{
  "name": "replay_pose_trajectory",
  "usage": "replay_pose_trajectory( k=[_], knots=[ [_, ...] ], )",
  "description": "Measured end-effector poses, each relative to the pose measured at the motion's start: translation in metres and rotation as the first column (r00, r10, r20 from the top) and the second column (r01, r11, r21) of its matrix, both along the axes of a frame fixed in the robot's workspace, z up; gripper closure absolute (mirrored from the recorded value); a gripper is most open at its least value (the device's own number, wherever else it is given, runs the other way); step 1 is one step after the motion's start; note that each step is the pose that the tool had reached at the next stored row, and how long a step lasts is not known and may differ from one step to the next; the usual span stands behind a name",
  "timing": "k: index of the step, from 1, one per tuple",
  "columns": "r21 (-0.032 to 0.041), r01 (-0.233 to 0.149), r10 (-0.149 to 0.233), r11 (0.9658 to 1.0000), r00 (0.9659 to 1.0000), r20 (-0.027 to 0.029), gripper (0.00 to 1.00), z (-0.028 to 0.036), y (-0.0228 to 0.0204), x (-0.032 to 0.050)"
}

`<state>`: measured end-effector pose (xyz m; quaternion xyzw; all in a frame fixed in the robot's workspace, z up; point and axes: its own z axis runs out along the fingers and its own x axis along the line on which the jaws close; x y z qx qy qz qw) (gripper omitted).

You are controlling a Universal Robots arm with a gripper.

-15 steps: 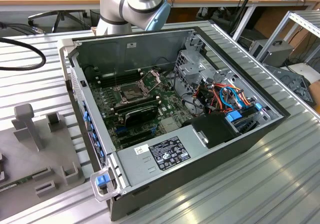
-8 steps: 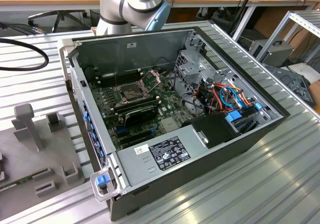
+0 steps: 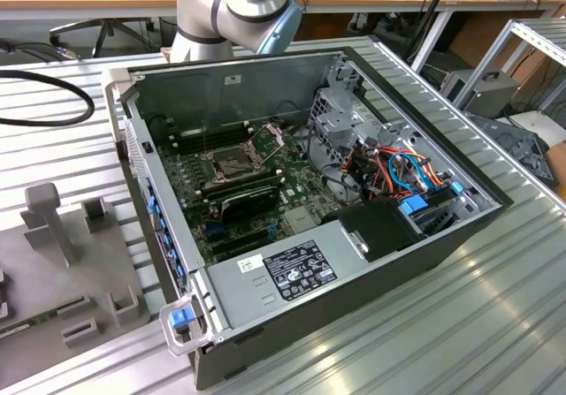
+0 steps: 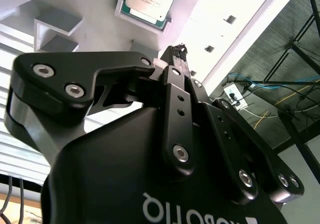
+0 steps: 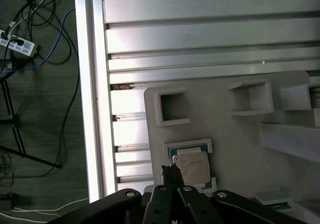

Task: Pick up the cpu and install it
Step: 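Reach for the cpu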

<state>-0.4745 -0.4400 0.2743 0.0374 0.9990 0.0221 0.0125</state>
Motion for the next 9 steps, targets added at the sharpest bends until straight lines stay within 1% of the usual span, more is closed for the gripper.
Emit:
replay_pose_trajectory(
  k=[9],
  knots=[
    [0.0000,0.000,0.000,1.0000,1.0000,0.0000,0.89,-0.0022,-0.0002,0.0060]
  ],
)
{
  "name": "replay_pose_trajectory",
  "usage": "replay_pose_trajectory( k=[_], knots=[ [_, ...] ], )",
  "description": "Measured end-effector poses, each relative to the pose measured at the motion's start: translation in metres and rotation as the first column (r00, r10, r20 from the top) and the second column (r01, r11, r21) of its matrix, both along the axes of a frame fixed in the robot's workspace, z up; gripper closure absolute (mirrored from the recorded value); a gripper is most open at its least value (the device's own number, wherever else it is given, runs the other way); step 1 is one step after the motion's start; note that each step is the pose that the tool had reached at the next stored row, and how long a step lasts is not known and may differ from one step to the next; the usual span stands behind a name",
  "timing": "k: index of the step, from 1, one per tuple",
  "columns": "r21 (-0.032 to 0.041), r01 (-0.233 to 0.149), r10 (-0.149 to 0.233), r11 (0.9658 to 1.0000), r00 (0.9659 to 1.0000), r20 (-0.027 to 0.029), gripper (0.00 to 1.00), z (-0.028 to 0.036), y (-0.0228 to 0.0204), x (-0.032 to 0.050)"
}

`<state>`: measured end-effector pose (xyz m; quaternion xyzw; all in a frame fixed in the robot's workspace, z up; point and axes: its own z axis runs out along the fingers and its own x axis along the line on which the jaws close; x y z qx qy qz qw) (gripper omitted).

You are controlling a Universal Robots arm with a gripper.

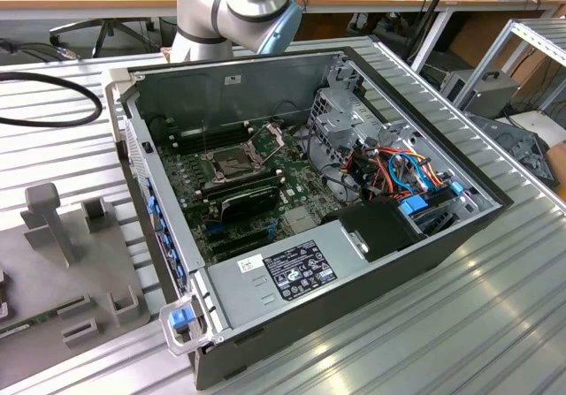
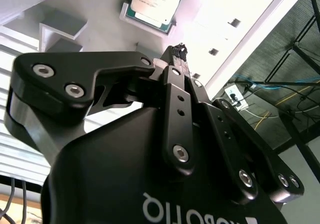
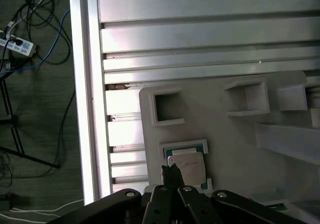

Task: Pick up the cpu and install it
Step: 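Reach for the cpu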

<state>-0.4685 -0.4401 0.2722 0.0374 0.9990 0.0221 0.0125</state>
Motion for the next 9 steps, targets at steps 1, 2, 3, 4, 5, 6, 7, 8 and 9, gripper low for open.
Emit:
replay_pose_trajectory(
  k=[1,2,3,4,5,6,7,8,9],
  knots=[
    [0.0000,0.000,0.000,1.0000,1.0000,0.0000,0.89,-0.0004,0.0000,0.0013],
    [0.0000,0.000,0.000,1.0000,1.0000,0.0000,0.89,-0.0006,0.0000,0.0020],
    [0.0000,0.000,0.000,1.0000,1.0000,0.0000,0.89,-0.0009,0.0000,0.0026],
    [0.0000,0.000,0.000,1.0000,1.0000,-0.0001,0.89,-0.0011,0.0000,0.0035],
    [0.0001,0.000,0.000,1.0000,1.0000,0.0001,0.89,-0.0013,0.0000,0.0042],
    [0.0001,0.000,0.000,1.0000,1.0000,0.0001,0.89,-0.0015,0.0000,0.0050],
    [0.0000,0.000,0.000,1.0000,1.0000,0.0000,0.89,-0.0017,0.0000,0.0058],
    [0.0000,0.000,0.000,1.0000,1.0000,-0.0001,0.89,-0.0019,0.0000,0.0070],
    [0.0000,0.000,0.000,1.0000,1.0000,-0.0001,0.89,-0.0022,0.0000,0.0081]
  ],
)
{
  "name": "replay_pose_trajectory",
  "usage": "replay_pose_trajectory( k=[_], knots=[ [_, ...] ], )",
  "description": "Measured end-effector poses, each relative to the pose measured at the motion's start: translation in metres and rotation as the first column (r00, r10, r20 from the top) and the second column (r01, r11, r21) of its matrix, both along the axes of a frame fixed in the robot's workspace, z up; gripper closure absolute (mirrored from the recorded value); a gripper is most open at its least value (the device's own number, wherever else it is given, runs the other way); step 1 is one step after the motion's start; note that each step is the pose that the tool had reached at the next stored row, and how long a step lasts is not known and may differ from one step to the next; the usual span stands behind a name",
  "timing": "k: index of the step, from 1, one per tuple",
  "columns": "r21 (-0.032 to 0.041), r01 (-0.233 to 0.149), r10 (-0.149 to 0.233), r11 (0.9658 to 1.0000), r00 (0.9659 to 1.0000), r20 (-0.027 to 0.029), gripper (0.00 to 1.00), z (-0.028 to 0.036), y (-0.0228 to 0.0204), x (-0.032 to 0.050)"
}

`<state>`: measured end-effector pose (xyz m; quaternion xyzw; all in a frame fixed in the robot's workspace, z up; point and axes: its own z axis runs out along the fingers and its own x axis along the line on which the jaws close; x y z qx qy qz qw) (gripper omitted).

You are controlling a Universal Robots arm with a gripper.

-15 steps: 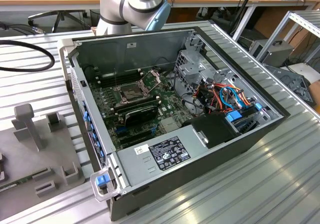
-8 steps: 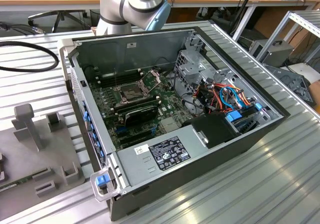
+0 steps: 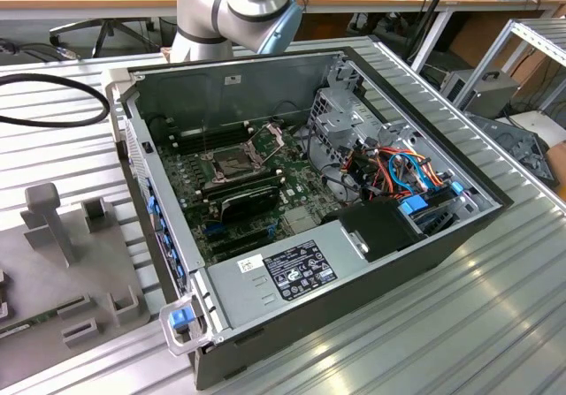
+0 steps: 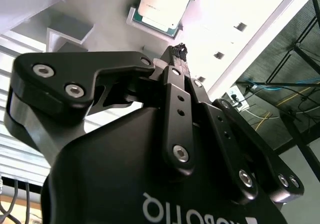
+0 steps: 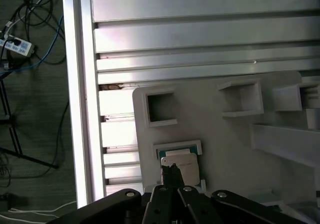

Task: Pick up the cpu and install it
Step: 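Reach for the cpu, then pick up the cpu and move it towards the insertion slot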

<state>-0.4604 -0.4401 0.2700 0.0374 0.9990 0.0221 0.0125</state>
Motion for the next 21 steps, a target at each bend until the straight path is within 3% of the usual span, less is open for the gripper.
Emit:
replay_pose_trajectory(
  k=[13,21],
  knots=[
    [0.0001,0.000,0.000,1.0000,1.0000,0.0001,0.89,-0.0022,0.0001,0.0160],
    [0.0000,0.000,0.000,1.0000,1.0000,0.0000,0.89,-0.0022,0.0000,0.0167]
  ],
)
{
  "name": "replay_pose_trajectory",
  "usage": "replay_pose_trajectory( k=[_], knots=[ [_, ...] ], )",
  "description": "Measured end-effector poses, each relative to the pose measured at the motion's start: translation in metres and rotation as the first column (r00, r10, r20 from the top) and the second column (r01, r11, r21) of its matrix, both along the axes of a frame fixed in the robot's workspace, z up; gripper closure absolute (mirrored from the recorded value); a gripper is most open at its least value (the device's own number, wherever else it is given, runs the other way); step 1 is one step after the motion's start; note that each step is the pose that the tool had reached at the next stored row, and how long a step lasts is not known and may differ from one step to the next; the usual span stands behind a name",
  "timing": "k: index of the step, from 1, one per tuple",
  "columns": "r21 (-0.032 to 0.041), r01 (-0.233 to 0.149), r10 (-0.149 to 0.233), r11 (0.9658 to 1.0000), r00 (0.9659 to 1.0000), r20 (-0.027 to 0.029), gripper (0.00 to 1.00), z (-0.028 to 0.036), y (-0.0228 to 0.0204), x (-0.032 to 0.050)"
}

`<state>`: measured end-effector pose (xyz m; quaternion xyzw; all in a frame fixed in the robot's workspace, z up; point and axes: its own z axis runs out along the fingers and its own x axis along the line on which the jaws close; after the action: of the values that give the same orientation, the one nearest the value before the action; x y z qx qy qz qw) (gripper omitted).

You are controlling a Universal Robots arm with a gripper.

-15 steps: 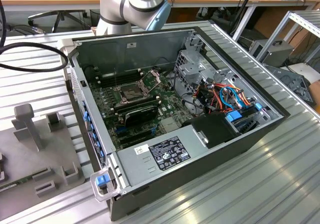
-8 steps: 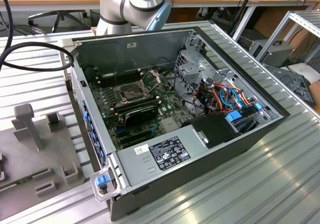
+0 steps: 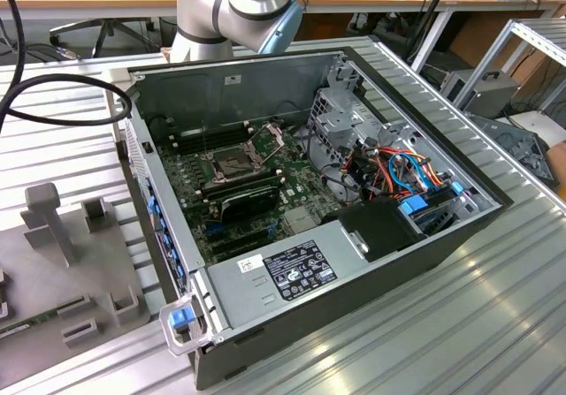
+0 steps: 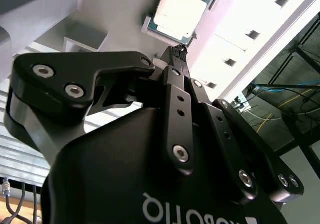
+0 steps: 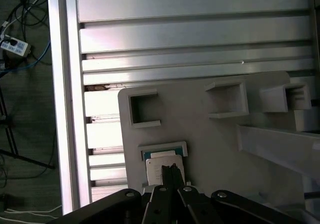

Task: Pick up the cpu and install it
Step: 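Pick up the cpu and move it towards the insertion slot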

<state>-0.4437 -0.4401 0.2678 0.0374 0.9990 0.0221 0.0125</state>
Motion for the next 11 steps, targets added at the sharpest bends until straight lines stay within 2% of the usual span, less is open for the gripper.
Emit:
replay_pose_trajectory(
  k=[7,10,11],
  knots=[
    [0.0000,0.000,0.000,1.0000,1.0000,0.0000,0.89,0.0000,0.0000,0.0001],
    [0.0000,0.000,0.000,1.0000,1.0000,0.0000,0.71,0.0000,0.0000,0.0002],
    [0.0000,0.000,0.000,1.0000,1.0000,0.0000,0.71,0.0000,0.0000,0.0002]
  ],
)
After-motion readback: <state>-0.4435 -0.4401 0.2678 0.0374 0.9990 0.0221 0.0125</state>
